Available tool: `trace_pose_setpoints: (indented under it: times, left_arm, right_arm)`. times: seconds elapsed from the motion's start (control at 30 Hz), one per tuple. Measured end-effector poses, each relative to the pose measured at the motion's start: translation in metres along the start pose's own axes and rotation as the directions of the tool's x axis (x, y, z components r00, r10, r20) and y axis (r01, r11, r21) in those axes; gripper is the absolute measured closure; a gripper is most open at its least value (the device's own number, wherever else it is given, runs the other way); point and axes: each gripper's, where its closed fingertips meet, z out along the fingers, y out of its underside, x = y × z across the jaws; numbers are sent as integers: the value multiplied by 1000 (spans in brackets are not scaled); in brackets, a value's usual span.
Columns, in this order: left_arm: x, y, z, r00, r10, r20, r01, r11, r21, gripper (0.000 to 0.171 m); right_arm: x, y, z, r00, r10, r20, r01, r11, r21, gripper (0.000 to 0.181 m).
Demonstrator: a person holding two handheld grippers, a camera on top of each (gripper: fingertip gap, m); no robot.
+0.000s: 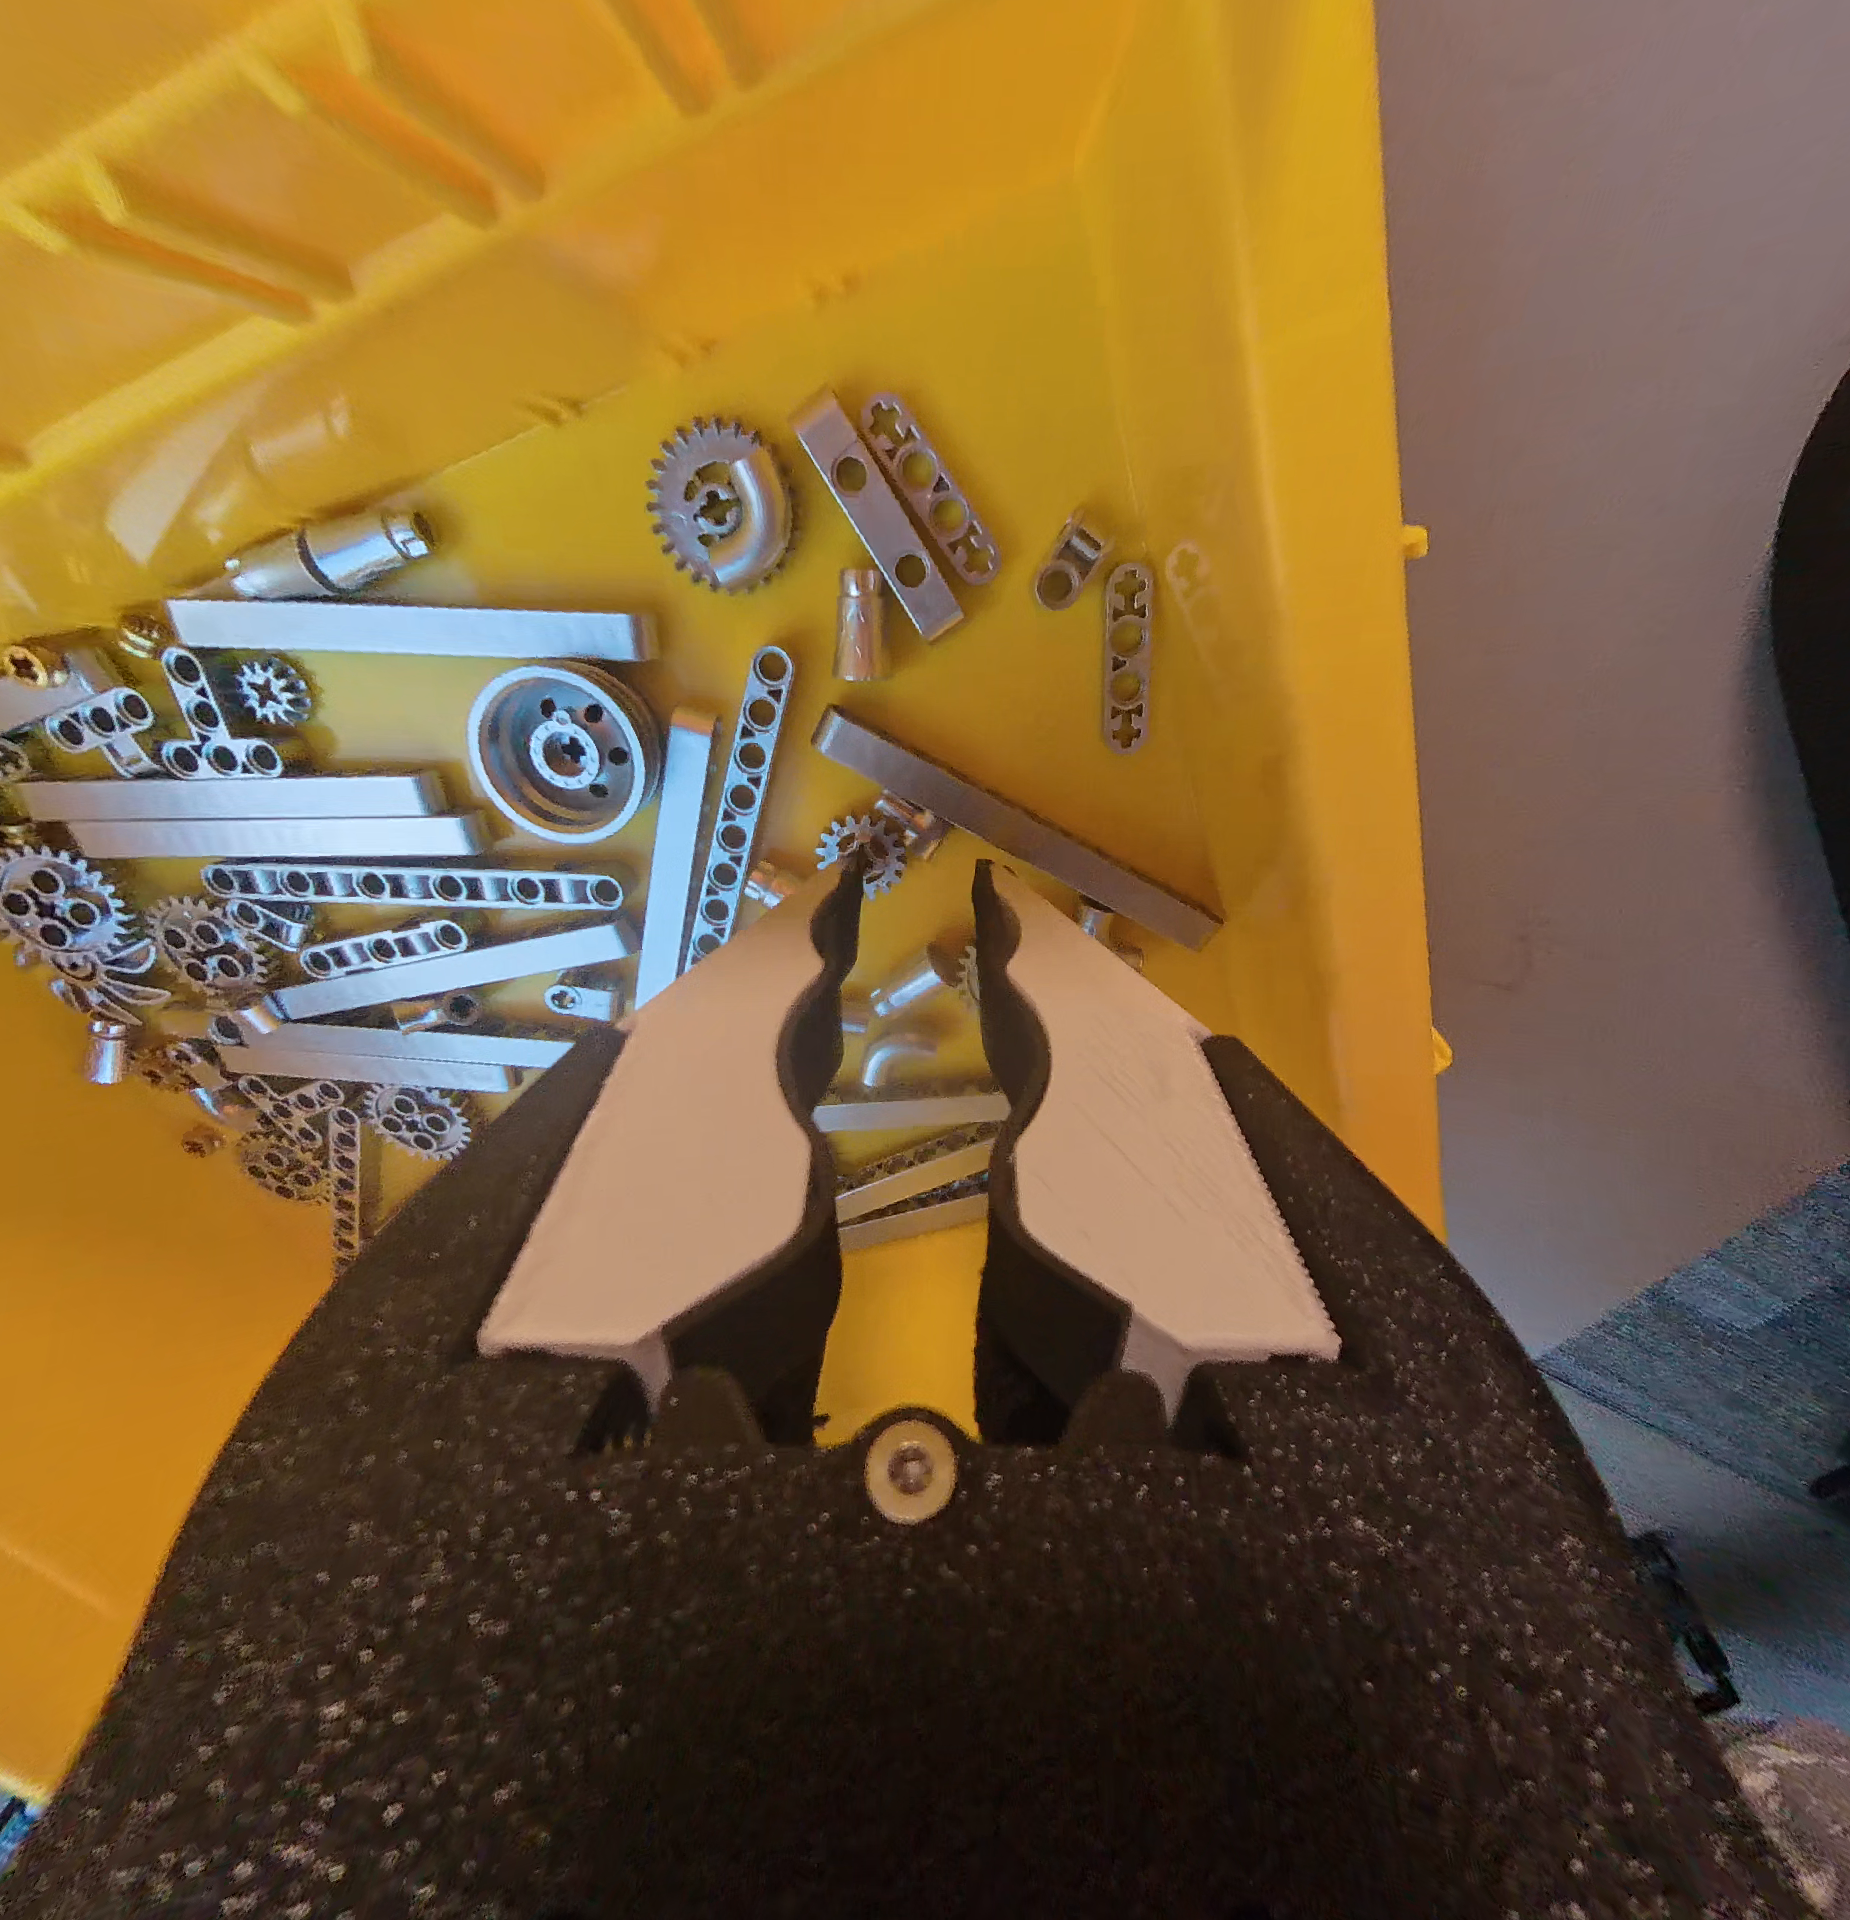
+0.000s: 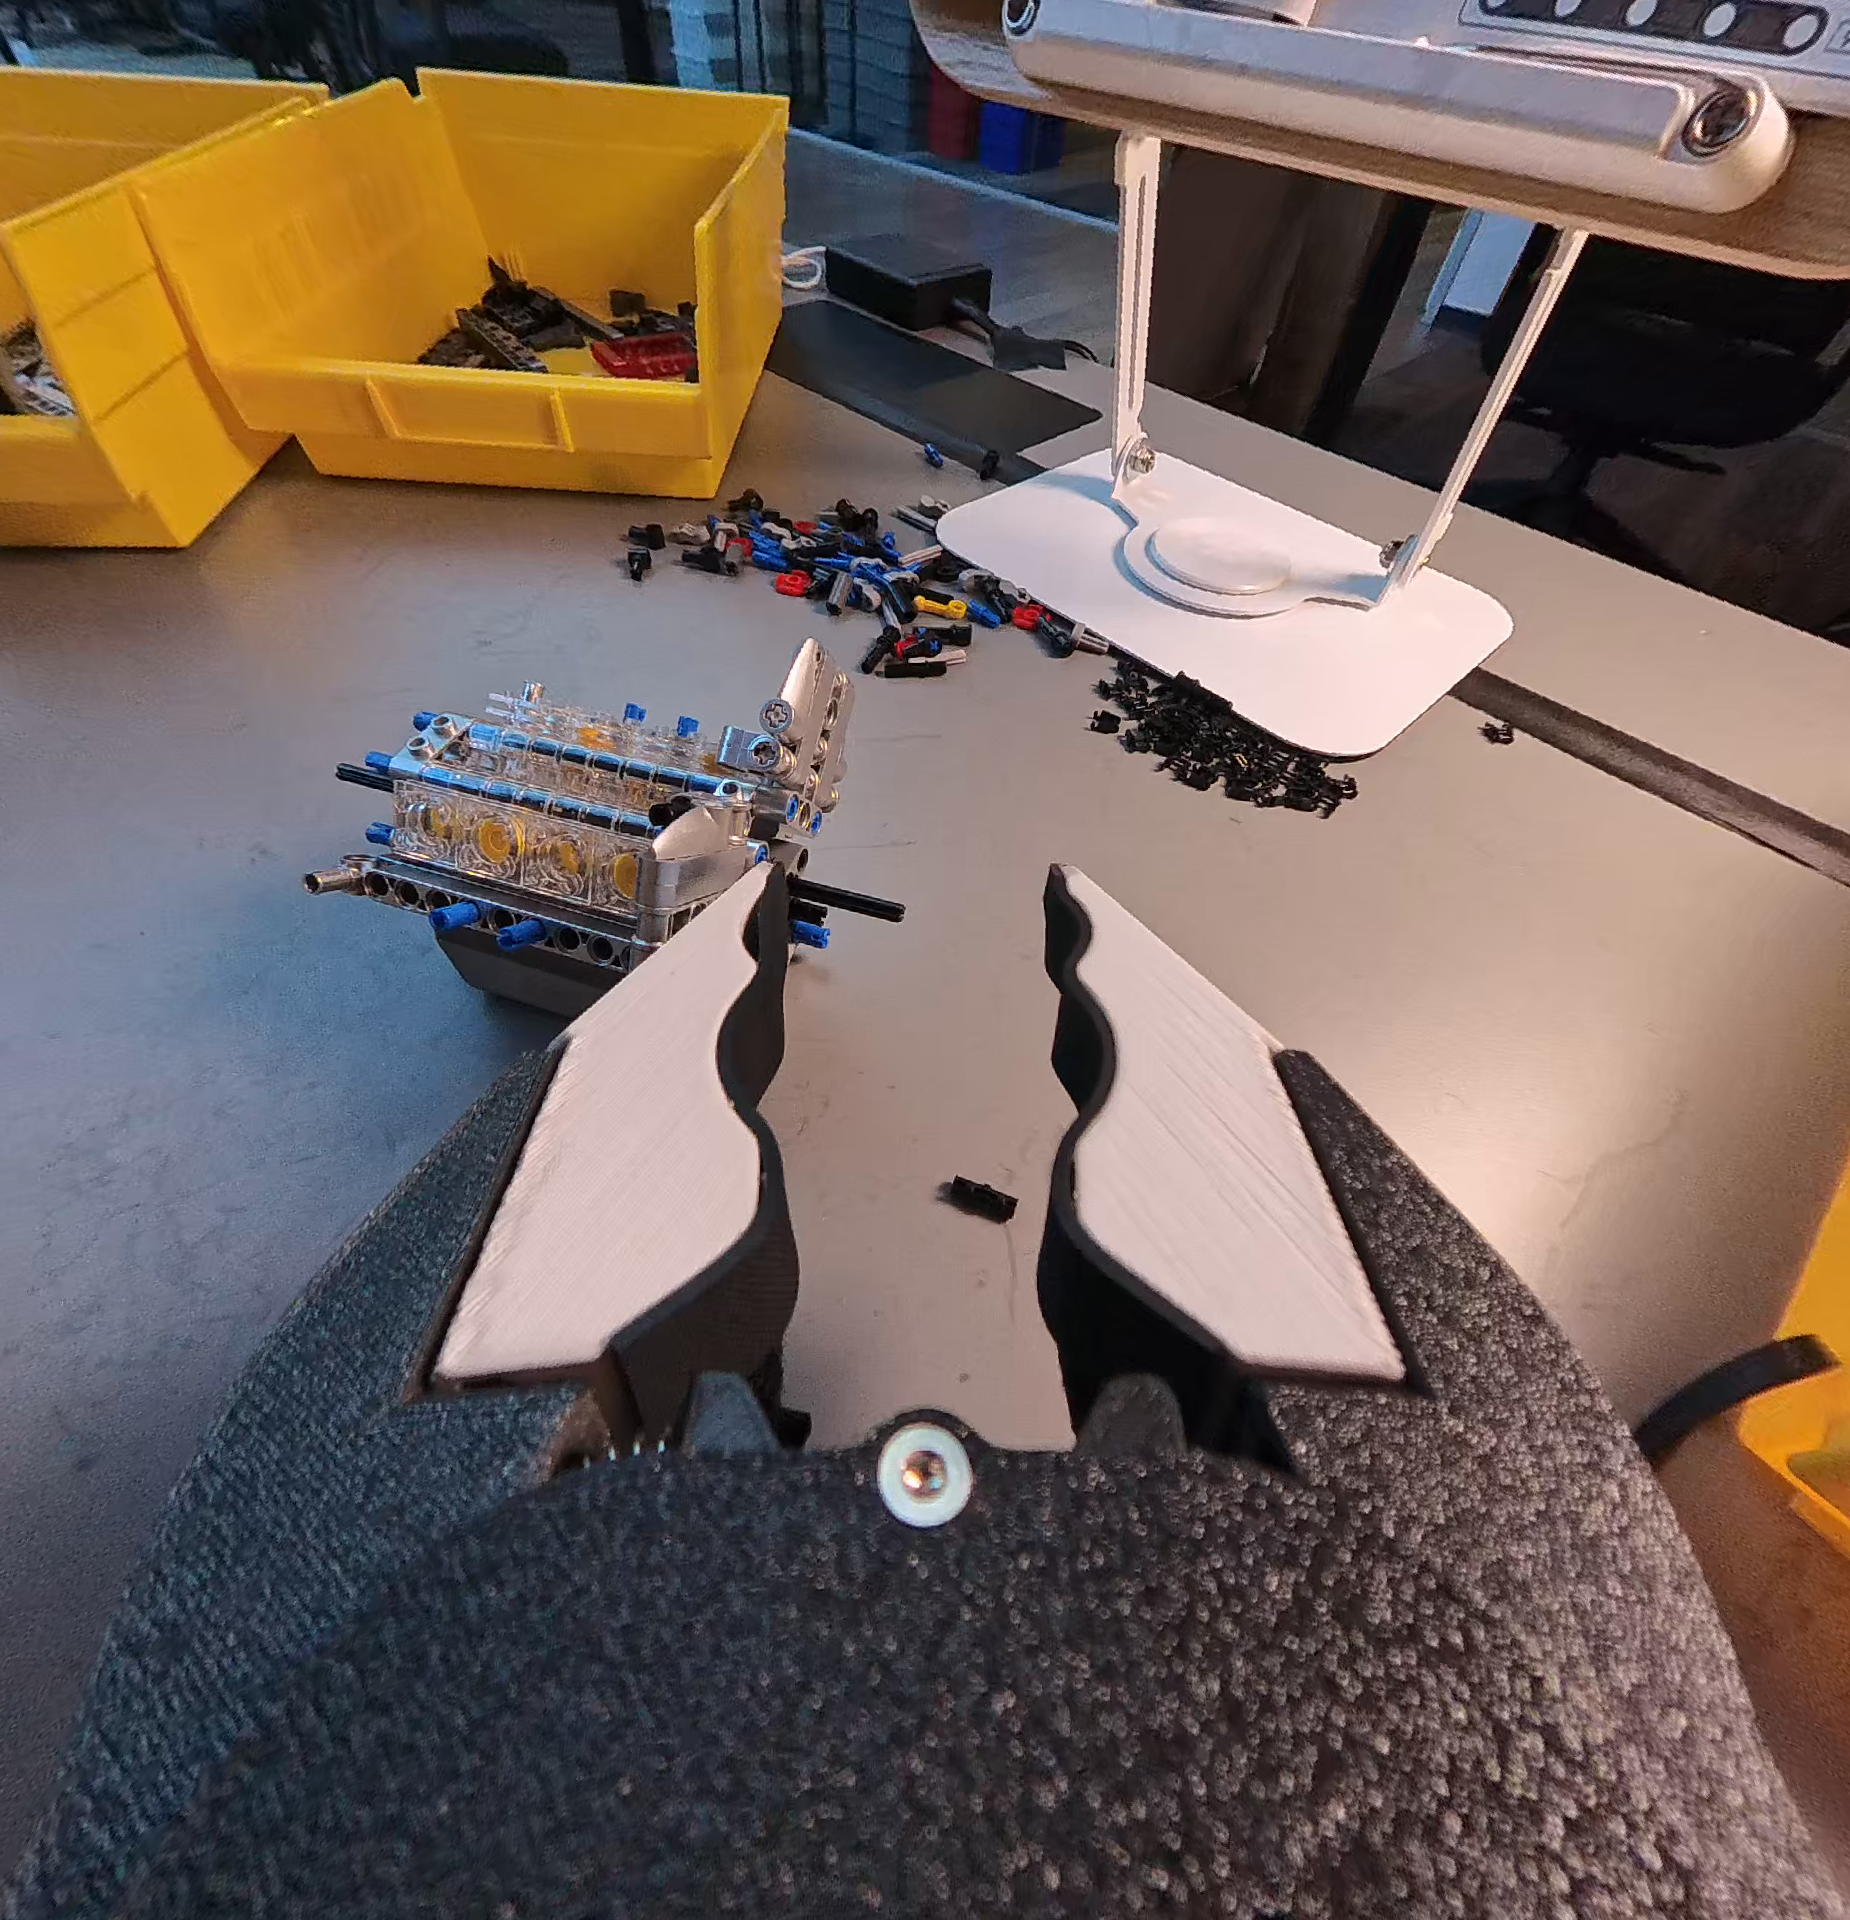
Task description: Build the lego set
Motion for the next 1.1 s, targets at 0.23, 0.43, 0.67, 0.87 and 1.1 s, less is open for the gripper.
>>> trace_pose_setpoints:
  times: [0.23,0.43,0.67,0.87,1.1]
  left_arm:
    - [1,-12,-1,994,91,60,-92,995,24,162]
    - [8,-12,0,990,128,57,-129,992,12,164]
    - [7,-12,-1,992,125,31,-126,992,12,163]
    - [-1,10,4,990,139,26,-136,987,-85,161]
    - [8,-5,0,986,166,32,-166,986,-13,159]
  right_arm:
    - [-1,0,0,1000,-3,2,3,1000,2,133]
    - [-2,0,0,1000,-2,12,2,1000,-1,133]
    - [-4,0,0,1000,-5,23,5,1000,1,133]
    - [-5,1,-2,1000,-7,26,7,1000,-1,132]
    - [-6,3,0,999,-6,34,7,1000,-13,133]
